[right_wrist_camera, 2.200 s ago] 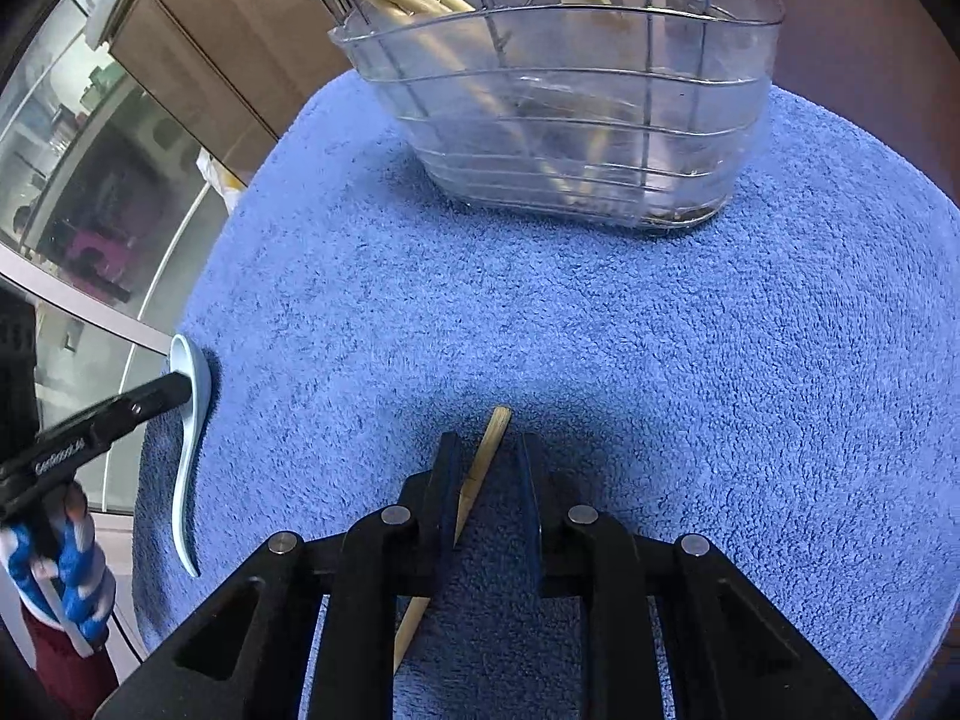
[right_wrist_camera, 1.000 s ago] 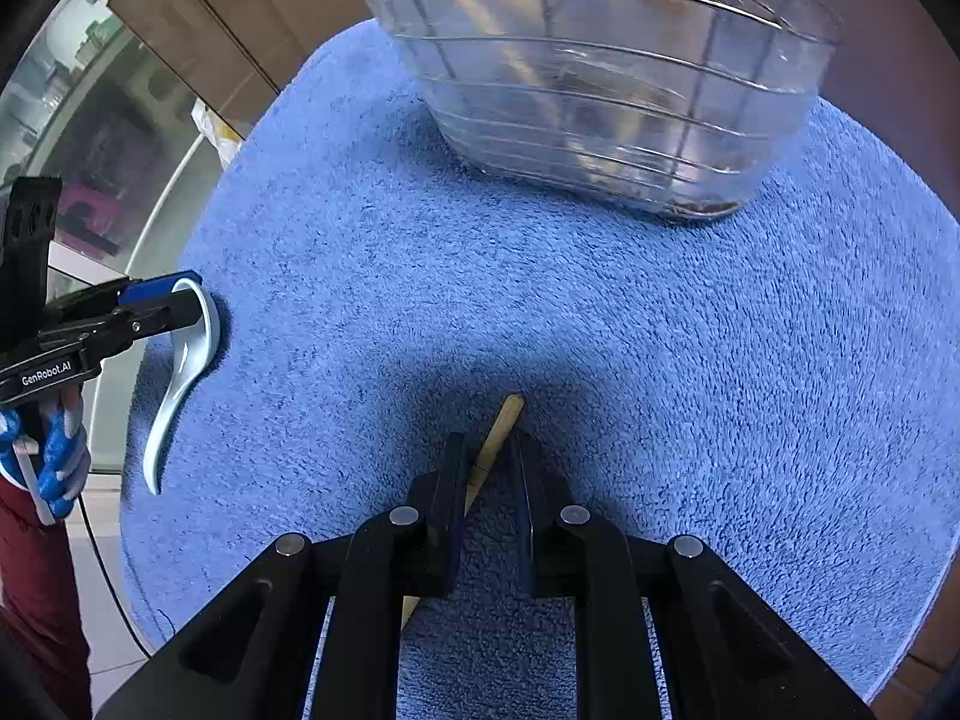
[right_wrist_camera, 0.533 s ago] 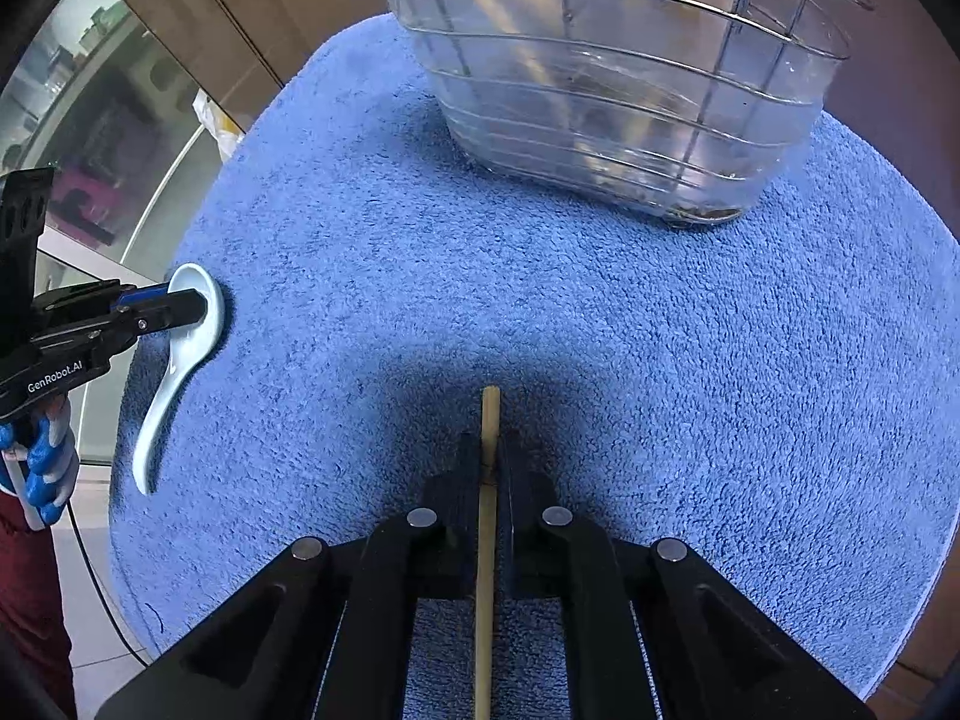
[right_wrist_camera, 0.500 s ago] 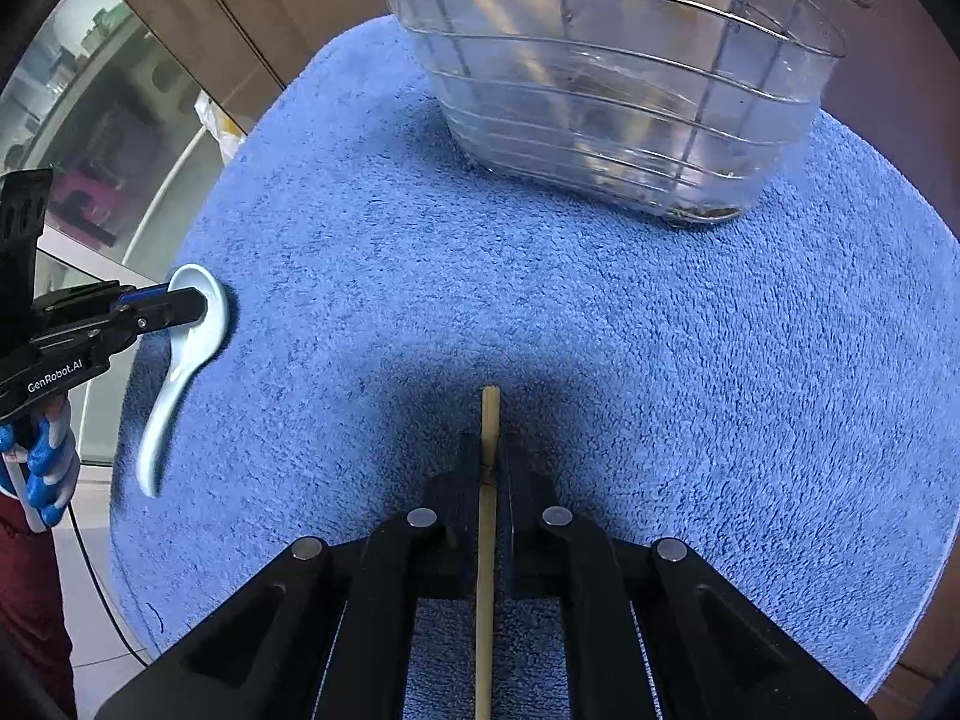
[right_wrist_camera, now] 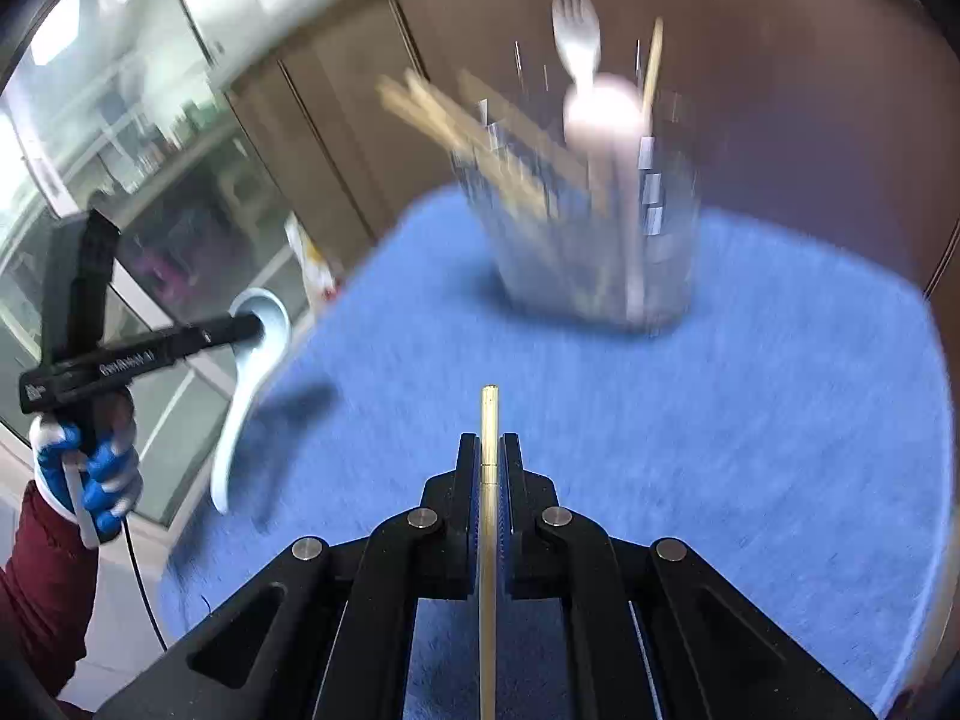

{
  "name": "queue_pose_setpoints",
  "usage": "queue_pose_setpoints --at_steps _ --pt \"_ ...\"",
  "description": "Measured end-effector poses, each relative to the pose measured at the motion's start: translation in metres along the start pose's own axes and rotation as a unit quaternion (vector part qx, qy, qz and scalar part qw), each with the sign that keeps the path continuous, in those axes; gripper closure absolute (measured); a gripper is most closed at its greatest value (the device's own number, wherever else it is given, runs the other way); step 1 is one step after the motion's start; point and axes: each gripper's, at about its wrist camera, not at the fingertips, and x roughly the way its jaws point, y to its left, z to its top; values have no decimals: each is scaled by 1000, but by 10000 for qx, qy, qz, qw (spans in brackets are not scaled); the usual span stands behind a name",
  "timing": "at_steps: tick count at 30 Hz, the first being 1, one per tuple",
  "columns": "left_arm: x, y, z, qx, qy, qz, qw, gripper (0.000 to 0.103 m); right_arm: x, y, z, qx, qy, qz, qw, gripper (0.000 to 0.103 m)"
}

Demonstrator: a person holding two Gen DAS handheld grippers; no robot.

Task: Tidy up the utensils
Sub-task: 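Lift the spoon with the left tool while the right tool lifts the chopstick toward the holder, then drop the spoon into the holder with the left tool while the right tool drops the chopstick in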

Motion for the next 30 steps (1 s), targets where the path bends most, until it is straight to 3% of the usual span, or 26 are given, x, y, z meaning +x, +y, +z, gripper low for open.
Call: queue_pose_setpoints --at_steps 5,9,13,18,22,30 --pt "-27 -39 39 123 -733 -120 9972 97 -60 14 48 -299 -1462 -54 9888 97" --pt "-39 -60 82 -74 -1343 -209 9907 97 -92 12 85 -282 -2591 -106 9654 97" --pt "-30 -75 118 -211 -1963 93 9803 97 -97 1 118 -111 -3323 -126 9430 97" --pt "2 -83 146 -446 -2680 524 9610 97 -76 -18 152 135 -3730 -26 9277 97" --pt "31 -76 146 -669 -2961 761 9498 97 -48 -20 169 159 -3891 4 9211 97" --pt "72 -83 128 -799 -3649 1222 9195 97 -8 -16 157 -220 -3947 -319 9180 97"
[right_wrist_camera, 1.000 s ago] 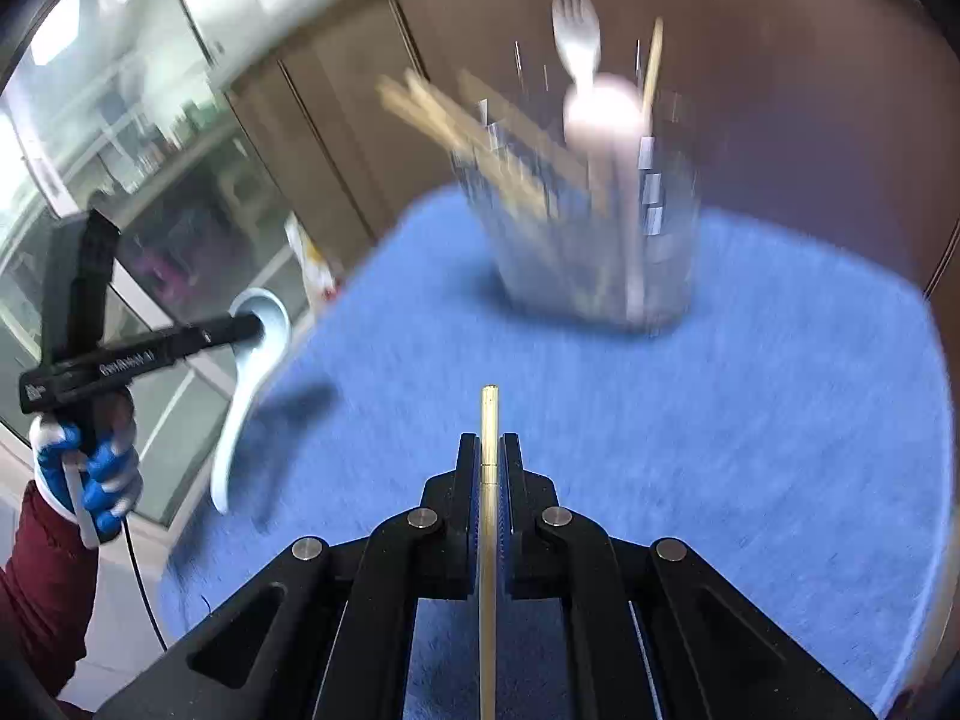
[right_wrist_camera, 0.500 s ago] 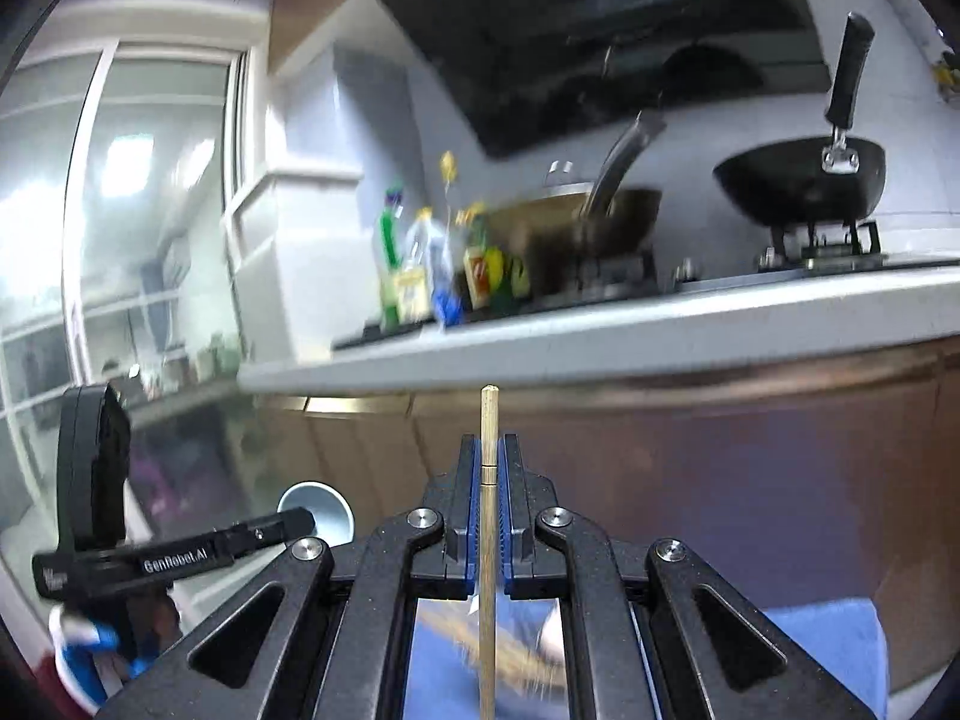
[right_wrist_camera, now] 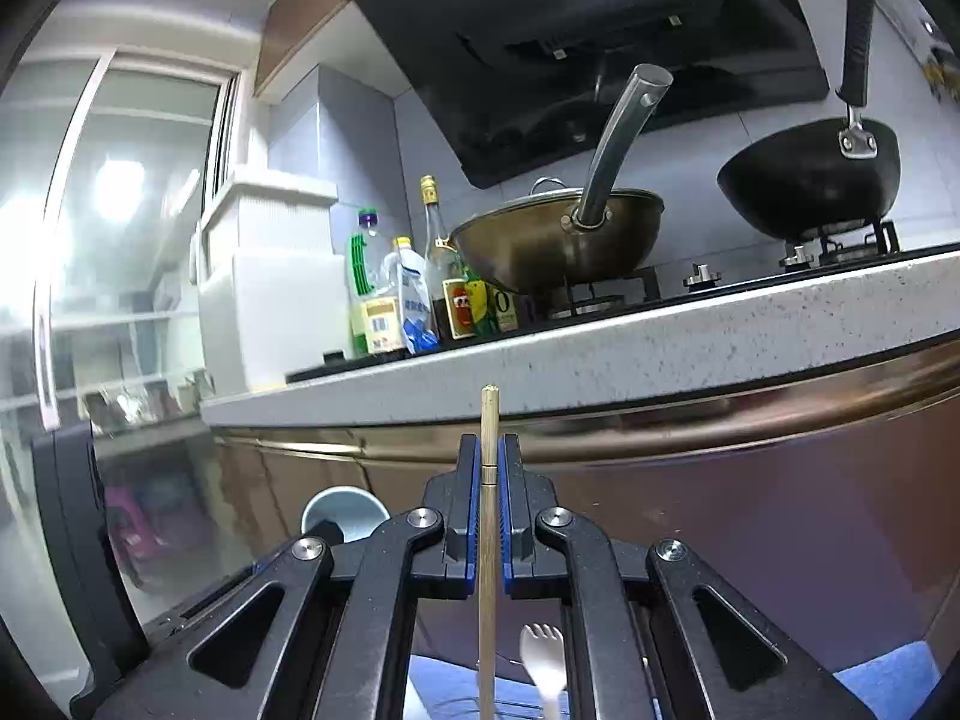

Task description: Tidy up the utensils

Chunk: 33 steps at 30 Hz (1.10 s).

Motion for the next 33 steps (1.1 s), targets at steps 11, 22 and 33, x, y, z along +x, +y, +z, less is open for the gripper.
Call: queue_pose_setpoints --at_steps 11,22,33 --pt "-20 5 -34 39 121 -343 9993 77 -27 0 -31 -346 150 -113 9992 72" --pt "-112 15 -7 432 483 -504 9966 68 -91 -7 -24 -169 583 -517 9968 66" --pt "-217 12 -18 1210 1494 -419 9805 59 -197 14 -42 -19 1331 -940 9866 43"
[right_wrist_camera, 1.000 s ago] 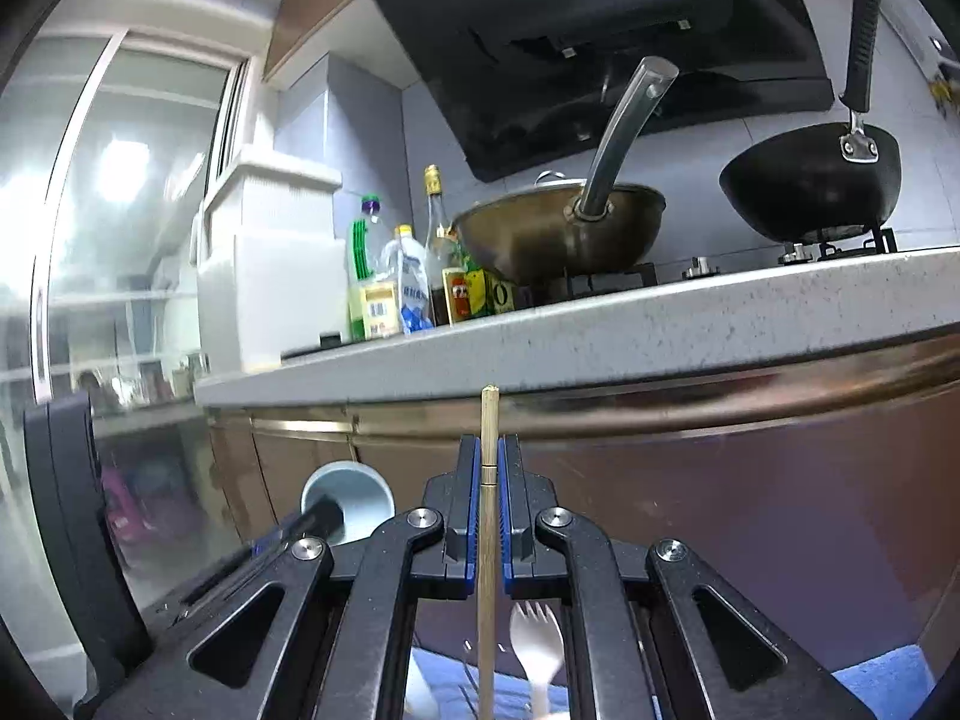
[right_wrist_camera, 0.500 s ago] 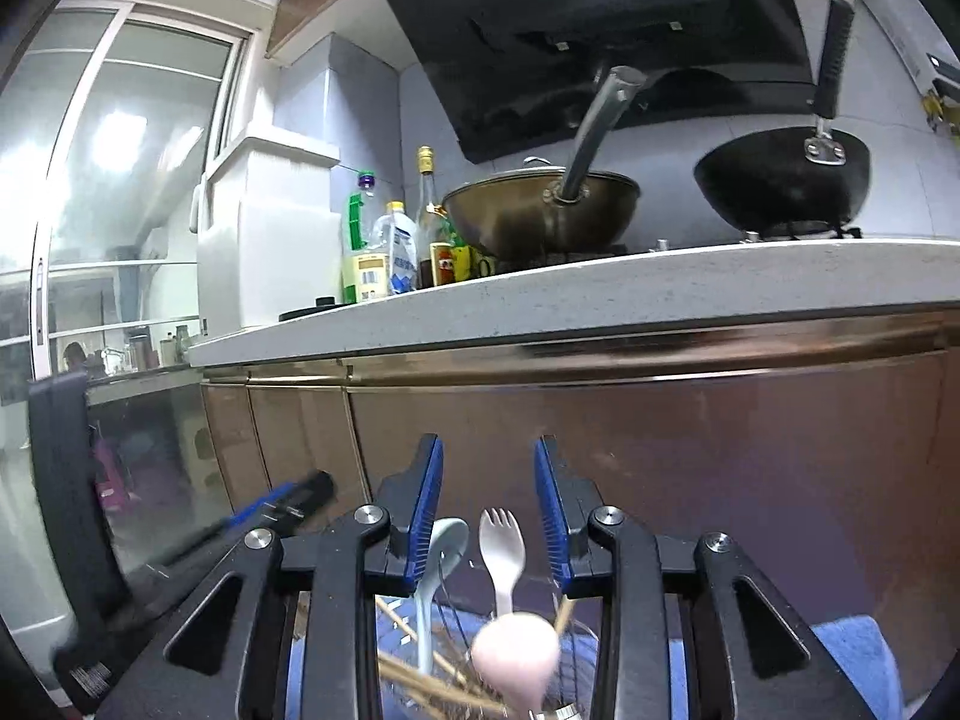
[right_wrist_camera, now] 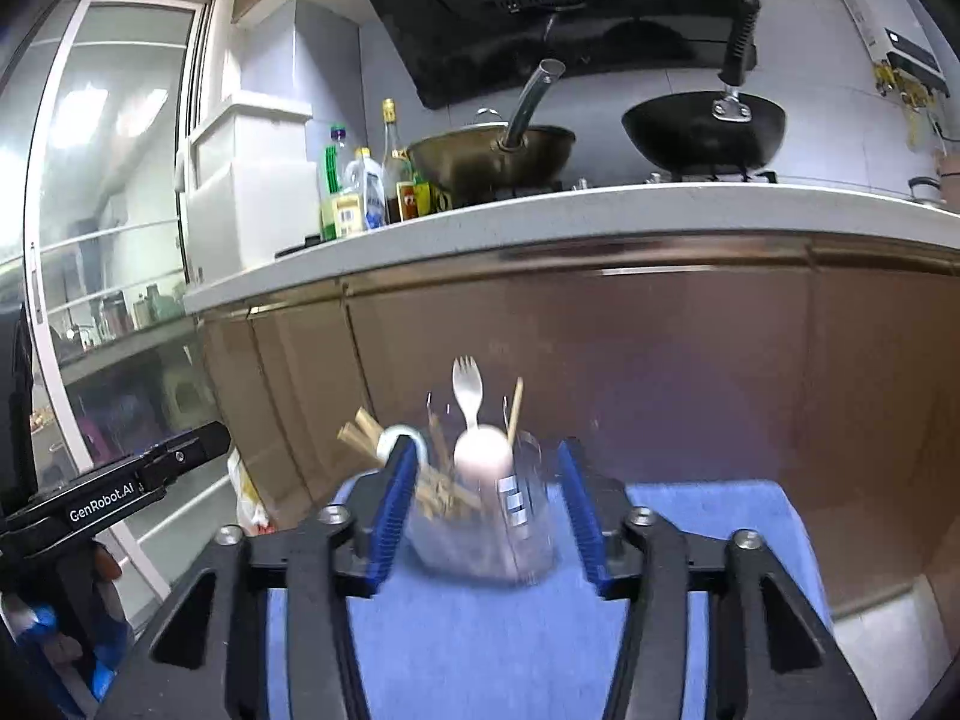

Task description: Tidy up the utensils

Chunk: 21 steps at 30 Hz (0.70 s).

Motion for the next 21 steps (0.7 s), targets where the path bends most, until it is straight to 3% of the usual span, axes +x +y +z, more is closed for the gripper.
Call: queue_pose_setpoints --at_steps 10,15,21 --pt "-79 -29 -14 580 -148 354 9976 47 -91 4 -25 -65 -44 -728 9973 1" --pt "-107 -31 -11 634 -473 598 9951 40 -119 -5 -24 9 -241 -1074 9939 0" --pt "-130 -29 -8 614 -749 780 9922 38 -143 -10 -19 66 -450 -1245 9912 0"
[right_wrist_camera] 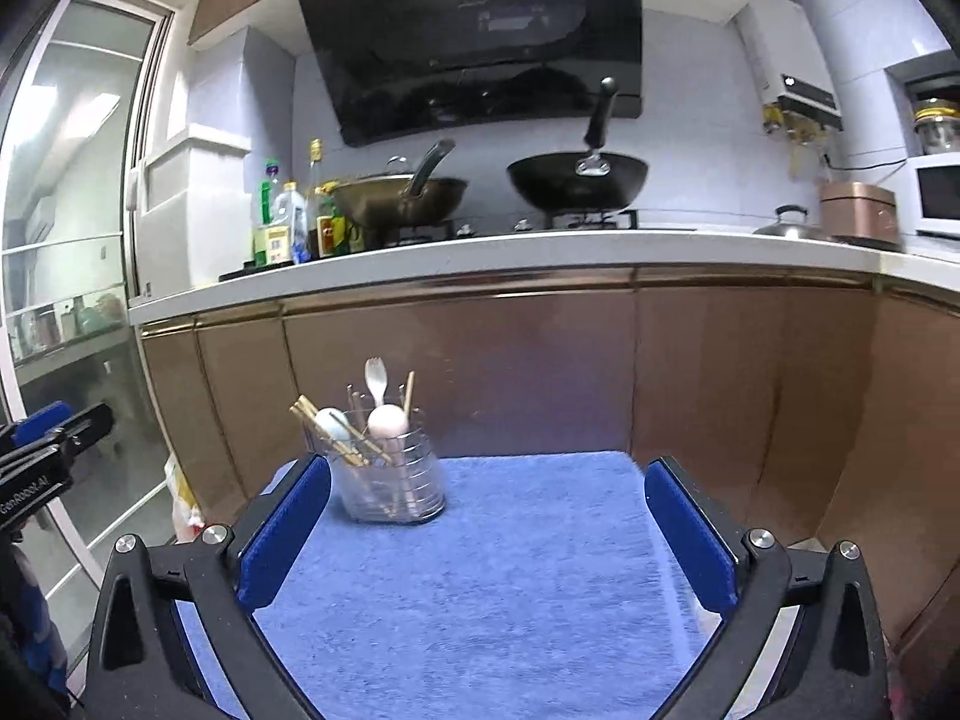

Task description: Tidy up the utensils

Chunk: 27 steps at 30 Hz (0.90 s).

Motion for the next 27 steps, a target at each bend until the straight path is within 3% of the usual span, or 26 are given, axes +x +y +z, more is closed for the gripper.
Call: queue_pose_setpoints --at_steps 10,27 --pt "-27 -2 1 108 -378 7 9992 38 -25 5 6 -194 -161 -68 9997 0" --pt "-44 -6 3 178 -599 -44 9980 37 -48 -2 11 -254 -402 -322 9983 0"
